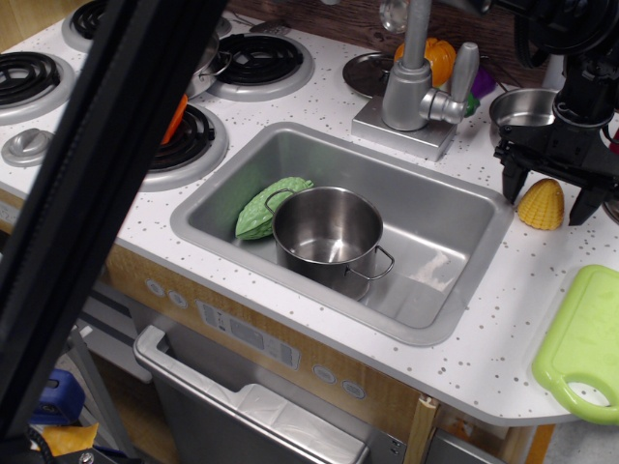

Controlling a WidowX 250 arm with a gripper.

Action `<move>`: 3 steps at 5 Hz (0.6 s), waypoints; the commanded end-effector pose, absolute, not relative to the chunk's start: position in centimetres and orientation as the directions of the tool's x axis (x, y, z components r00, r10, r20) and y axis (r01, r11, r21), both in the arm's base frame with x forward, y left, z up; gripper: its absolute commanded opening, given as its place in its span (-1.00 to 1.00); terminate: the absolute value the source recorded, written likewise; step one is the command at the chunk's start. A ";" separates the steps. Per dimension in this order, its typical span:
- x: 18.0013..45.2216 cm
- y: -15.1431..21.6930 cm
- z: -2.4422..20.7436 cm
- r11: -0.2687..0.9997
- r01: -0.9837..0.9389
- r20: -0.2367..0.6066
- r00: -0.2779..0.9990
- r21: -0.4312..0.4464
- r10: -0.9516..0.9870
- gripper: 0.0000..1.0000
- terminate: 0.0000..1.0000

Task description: Put corn in pot which is in sink

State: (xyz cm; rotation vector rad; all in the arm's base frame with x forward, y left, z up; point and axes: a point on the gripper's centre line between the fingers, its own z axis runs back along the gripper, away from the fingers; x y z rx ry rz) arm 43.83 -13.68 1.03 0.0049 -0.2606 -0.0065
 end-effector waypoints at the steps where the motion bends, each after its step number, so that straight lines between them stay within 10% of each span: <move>1: 44.7 -13.7 3.3 1.000 -0.020 0.320 0.947 -0.014 0.023 1.00 -1.00; 2: 44.4 -13.4 4.6 0.998 -0.018 0.290 0.957 0.062 -0.001 -1.00 -1.00; 3: 43.4 -12.4 6.7 0.994 -0.004 0.240 0.970 0.110 -0.023 -1.00 -1.00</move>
